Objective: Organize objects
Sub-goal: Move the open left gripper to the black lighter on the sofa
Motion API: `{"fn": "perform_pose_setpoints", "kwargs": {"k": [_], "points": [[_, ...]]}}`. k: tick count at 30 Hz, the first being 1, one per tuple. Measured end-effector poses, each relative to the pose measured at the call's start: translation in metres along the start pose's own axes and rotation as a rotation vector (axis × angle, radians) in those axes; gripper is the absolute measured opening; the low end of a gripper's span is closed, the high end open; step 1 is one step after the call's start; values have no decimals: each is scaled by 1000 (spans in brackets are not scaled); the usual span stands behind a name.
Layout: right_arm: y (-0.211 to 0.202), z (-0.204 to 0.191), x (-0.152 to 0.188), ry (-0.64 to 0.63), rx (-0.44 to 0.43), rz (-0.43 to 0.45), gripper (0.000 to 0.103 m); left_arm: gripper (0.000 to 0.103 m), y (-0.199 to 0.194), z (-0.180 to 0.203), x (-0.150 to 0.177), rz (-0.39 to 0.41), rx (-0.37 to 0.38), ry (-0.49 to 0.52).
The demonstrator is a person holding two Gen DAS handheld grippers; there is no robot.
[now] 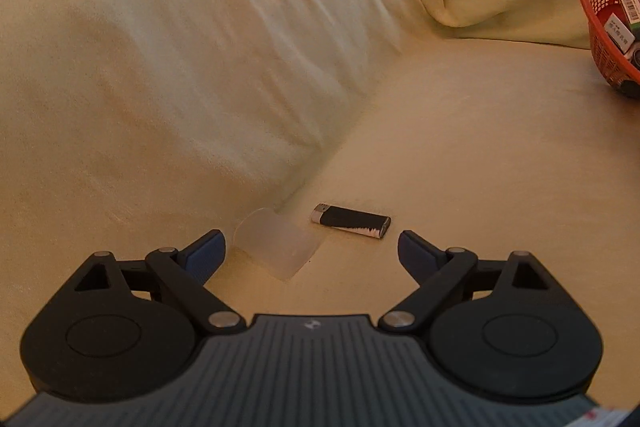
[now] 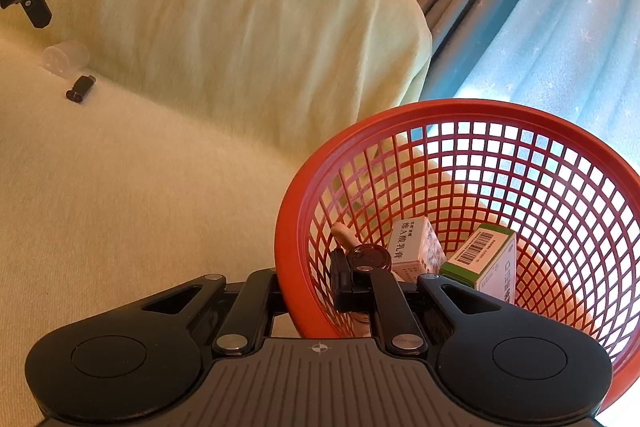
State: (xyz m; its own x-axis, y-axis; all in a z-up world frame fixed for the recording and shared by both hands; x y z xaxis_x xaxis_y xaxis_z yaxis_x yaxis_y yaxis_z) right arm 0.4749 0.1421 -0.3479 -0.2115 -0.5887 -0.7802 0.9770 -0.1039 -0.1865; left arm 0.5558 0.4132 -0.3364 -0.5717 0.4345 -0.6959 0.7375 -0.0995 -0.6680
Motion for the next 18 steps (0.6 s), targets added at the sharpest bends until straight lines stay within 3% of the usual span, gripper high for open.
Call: {"fn": "perform_pose_setpoints", "kwargs": {"k": [18], "points": [[1,-1,1,-5,1,-2,7,91,23,11,12,-36,21,-15]]}}
Point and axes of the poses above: each gripper's, at about its wrist camera, not at the fingertips, and y roughly the way its jaws point, z to its right, x to its underside, the point moved 10 cm from there along y, roughly the way its jaws point, and after that the axes turned 11 degrees about x, right-handed, at the moved point
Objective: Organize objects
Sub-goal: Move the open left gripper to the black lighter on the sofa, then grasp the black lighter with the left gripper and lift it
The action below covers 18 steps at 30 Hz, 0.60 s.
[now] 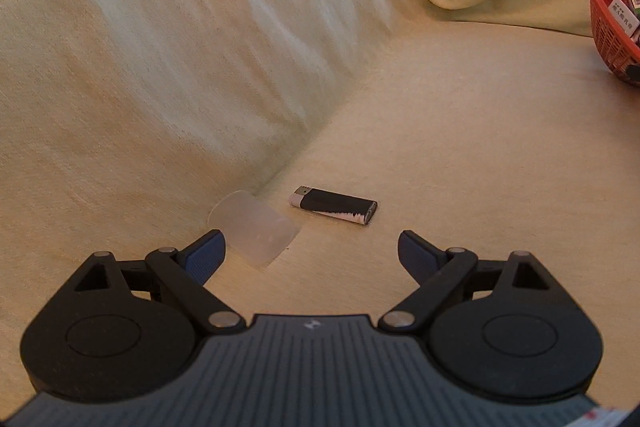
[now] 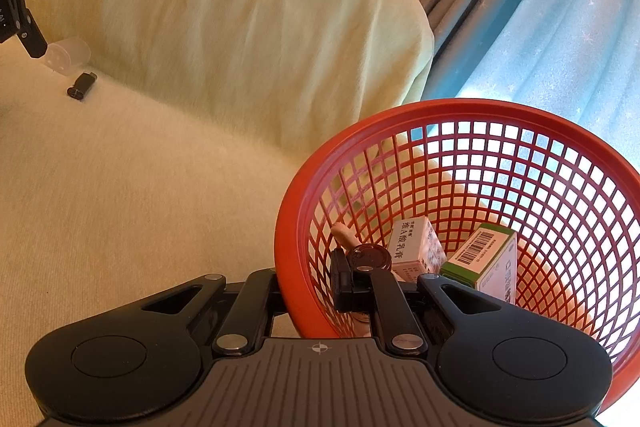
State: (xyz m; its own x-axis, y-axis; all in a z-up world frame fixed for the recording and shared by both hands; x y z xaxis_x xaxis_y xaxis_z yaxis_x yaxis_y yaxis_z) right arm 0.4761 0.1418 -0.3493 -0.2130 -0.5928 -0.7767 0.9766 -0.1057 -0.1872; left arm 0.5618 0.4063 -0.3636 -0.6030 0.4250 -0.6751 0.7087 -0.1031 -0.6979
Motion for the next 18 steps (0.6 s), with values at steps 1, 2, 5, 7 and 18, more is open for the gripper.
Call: {"fn": "perform_pose_setpoints", "kwargs": {"k": [1,2,5,7,18], "points": [[0,0,0,0,0,0,7,91,1,-1,0,1,-4,-2],[0,0,0,0,0,0,7,91,1,-2,0,2,-5,-7],[0,1,1,-2,-1,0,7,91,5,-6,-1,4,-12,-28],[0,1,1,-4,-1,1,7,91,10,-7,-3,14,-5,-44],[-1,1,2,-8,-6,5,7,90,68,4,-20,-28,170,142]]}}
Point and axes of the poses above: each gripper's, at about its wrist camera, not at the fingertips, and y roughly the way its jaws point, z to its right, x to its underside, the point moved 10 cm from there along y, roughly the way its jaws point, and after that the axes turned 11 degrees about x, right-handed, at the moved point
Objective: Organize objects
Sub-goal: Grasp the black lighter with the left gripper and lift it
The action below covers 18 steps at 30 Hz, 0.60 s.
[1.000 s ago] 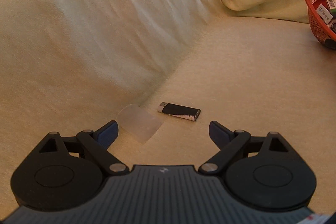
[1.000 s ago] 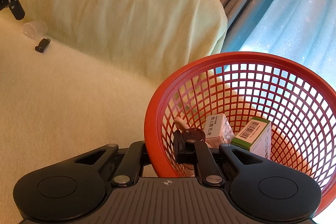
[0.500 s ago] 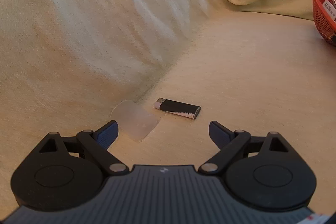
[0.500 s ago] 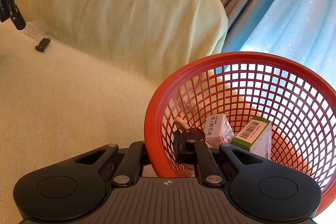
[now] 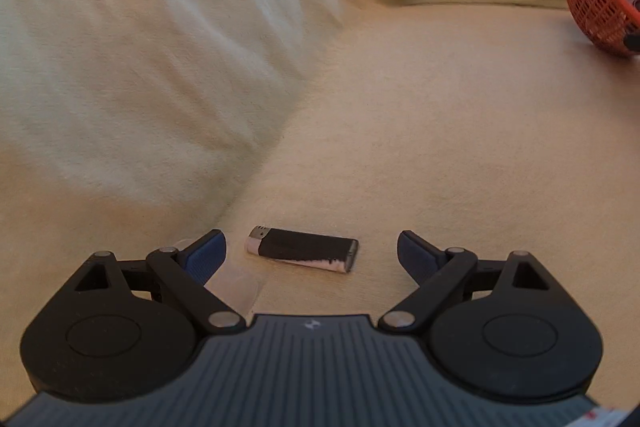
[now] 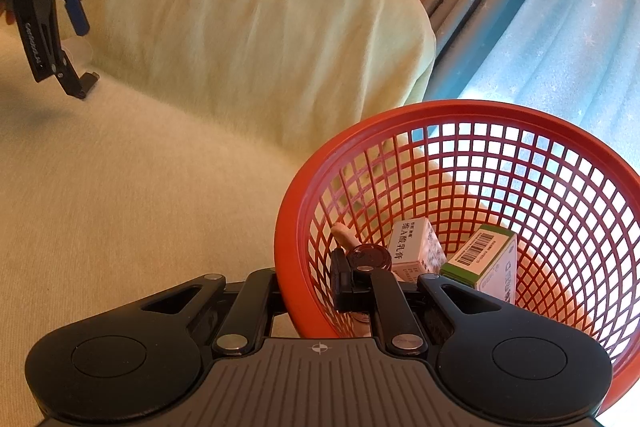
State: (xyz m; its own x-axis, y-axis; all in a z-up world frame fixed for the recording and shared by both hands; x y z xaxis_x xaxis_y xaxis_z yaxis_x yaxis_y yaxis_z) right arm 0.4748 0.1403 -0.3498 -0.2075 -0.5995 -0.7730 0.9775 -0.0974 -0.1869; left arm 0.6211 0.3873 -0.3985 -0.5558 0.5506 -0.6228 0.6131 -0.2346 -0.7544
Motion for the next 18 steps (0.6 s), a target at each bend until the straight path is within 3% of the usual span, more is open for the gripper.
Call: {"fn": "perform_pose_setpoints", "kwargs": {"k": [4,13,14,16,18], "points": [[2,-1,-1,-4,-1,0,7,90,17,-13,4,-55,82,28],[2,2,-2,0,-11,6,7,95,44,-34,4,-69,249,-41],[2,2,-2,-2,-10,8,7,94,46,-35,5,-80,267,-66],[2,1,-2,-4,-10,8,7,82,47,-35,4,-85,308,-104],[2,1,-2,-5,-8,7,7,80,42,-32,2,-88,273,-90]]}}
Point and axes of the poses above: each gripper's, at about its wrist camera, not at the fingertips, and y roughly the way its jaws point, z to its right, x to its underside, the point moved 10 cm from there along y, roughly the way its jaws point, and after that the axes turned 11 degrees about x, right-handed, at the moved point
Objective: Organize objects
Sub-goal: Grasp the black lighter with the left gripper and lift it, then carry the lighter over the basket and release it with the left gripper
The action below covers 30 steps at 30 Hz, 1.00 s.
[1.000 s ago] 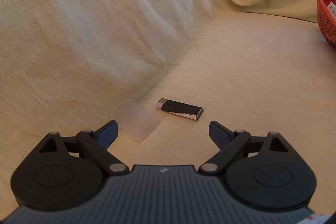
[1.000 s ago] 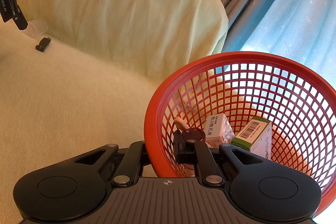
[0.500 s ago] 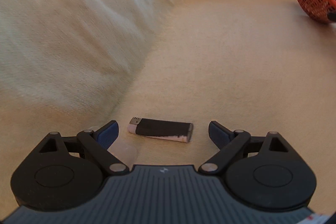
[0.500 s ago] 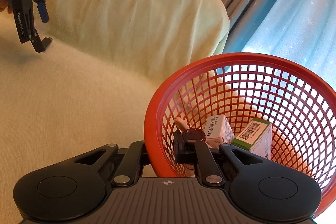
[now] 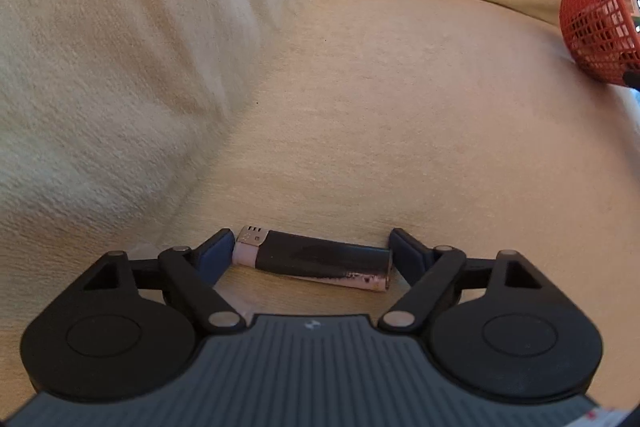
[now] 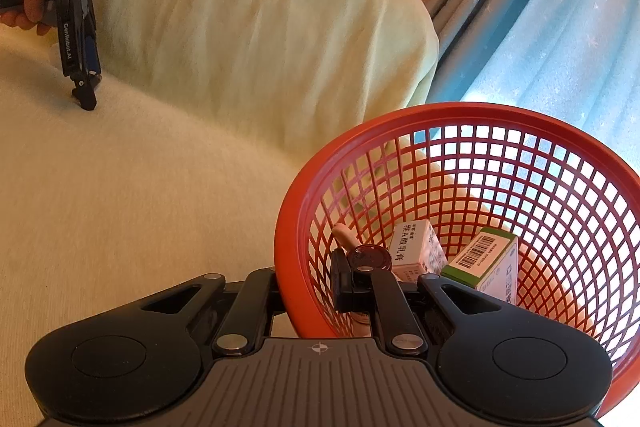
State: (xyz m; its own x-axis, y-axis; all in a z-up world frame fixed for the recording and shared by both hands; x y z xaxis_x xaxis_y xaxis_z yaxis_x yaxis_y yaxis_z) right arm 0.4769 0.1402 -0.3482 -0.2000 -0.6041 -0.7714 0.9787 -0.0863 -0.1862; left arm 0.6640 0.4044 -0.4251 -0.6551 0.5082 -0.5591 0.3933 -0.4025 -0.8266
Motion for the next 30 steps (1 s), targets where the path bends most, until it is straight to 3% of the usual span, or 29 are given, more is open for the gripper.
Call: {"fn": "perform_pose_setpoints", "kwargs": {"k": [3,6,10,15,23,26,30], "points": [[0,0,1,0,2,-1,7,80,-10,17,-3,0,-67,62],[-1,0,3,-3,3,1,7,80,-31,49,-25,72,-55,100],[0,-2,5,-12,7,3,7,80,-67,127,-80,200,47,199],[0,-1,8,-9,8,3,7,80,-90,225,-147,291,175,332],[3,4,6,20,6,-3,7,81,-47,337,-206,307,345,430],[6,4,2,33,5,-7,7,88,-24,356,-214,288,353,428],[7,8,1,55,-2,-6,7,88,-38,339,-215,322,328,375]]}}
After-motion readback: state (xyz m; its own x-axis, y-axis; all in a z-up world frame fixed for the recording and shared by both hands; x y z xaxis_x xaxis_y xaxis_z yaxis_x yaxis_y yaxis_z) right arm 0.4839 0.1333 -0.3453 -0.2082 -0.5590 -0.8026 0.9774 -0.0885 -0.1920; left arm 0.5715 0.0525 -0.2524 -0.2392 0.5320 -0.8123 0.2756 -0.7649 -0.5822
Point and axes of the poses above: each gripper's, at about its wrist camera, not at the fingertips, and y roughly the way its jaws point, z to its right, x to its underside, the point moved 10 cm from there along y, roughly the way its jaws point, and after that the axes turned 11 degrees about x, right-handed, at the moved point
